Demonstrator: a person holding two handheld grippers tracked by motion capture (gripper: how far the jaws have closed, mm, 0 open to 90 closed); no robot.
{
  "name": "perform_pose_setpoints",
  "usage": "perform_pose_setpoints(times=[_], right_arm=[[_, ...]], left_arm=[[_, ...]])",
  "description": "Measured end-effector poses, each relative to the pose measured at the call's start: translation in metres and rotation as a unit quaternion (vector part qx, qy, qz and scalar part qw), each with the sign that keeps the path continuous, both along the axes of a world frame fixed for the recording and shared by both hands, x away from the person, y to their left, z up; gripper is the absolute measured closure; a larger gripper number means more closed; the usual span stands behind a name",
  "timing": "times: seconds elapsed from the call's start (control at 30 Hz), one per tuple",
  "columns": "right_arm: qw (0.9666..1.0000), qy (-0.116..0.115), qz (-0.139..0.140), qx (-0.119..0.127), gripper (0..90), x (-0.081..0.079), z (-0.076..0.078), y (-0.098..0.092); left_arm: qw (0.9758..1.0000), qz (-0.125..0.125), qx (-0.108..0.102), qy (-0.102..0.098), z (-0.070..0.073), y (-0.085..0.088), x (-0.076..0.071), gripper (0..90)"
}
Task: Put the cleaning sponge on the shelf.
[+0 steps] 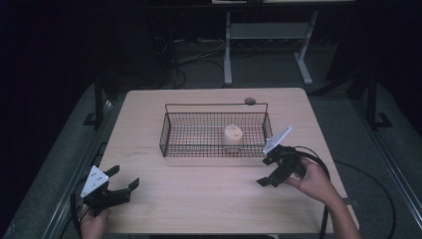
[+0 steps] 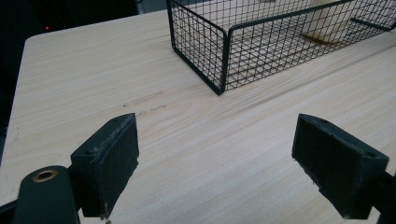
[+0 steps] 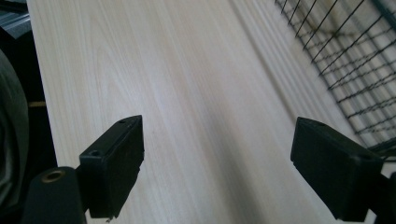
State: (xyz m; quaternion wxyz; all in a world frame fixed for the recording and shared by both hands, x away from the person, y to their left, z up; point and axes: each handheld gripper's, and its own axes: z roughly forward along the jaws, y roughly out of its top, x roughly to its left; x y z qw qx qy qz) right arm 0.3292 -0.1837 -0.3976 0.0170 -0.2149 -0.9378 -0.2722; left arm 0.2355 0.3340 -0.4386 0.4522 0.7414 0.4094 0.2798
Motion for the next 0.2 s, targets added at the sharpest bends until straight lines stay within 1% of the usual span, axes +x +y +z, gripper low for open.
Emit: perform_pose_setpoints(times=[0.07, 0.1, 0.2], right_arm=[[1.0, 0.0, -0.003, -0.002, 16.9, -0.002, -0.002, -0.001], [0.9999, -0.008, -0.007, 0.006, 17.3, -0.007, -0.007, -0.005], [0.9998, -0.009, -0.011, 0.012, 17.3, -0.012, -0.013, -0.008]], left_arm=[[1.0, 0.0, 0.001, 0.001, 0.0, 0.0, 0.0, 13.9], [1.0, -0.001, 0.002, 0.001, 0.0, 0.0, 0.0, 13.9], [1.0, -0.002, 0.002, 0.001, 0.0, 0.0, 0.001, 14.0]])
